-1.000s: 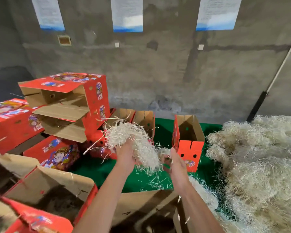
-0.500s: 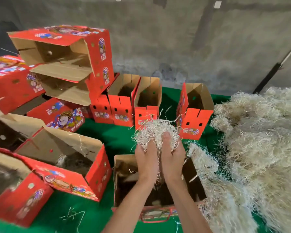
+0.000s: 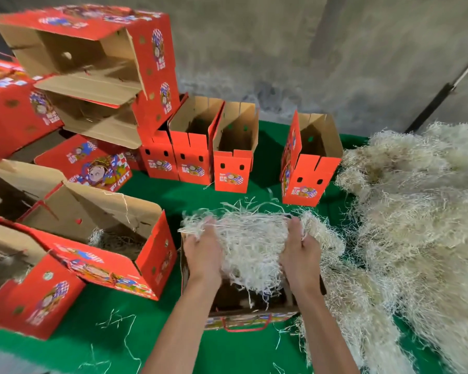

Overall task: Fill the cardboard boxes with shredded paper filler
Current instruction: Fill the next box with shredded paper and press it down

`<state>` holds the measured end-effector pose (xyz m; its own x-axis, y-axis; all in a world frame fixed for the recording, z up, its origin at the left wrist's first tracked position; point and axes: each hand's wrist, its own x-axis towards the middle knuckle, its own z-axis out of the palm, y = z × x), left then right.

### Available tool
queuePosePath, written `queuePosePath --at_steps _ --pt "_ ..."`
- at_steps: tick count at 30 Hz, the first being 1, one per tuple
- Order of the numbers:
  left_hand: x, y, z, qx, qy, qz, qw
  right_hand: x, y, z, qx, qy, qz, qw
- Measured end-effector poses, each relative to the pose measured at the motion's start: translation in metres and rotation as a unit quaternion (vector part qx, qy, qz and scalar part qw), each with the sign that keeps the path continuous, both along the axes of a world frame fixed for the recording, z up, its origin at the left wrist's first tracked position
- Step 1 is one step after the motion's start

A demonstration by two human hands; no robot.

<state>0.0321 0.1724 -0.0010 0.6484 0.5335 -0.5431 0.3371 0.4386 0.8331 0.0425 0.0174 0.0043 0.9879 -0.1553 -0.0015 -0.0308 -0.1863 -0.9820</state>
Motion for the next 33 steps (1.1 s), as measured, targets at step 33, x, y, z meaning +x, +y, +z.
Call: queuePosePath --at_steps 33 --pt "-0.021 0.031 0.015 -0.113 -0.124 -0.192 0.967 -0.015 -0.010 0.027 0.269 0.148 0.072 0.949"
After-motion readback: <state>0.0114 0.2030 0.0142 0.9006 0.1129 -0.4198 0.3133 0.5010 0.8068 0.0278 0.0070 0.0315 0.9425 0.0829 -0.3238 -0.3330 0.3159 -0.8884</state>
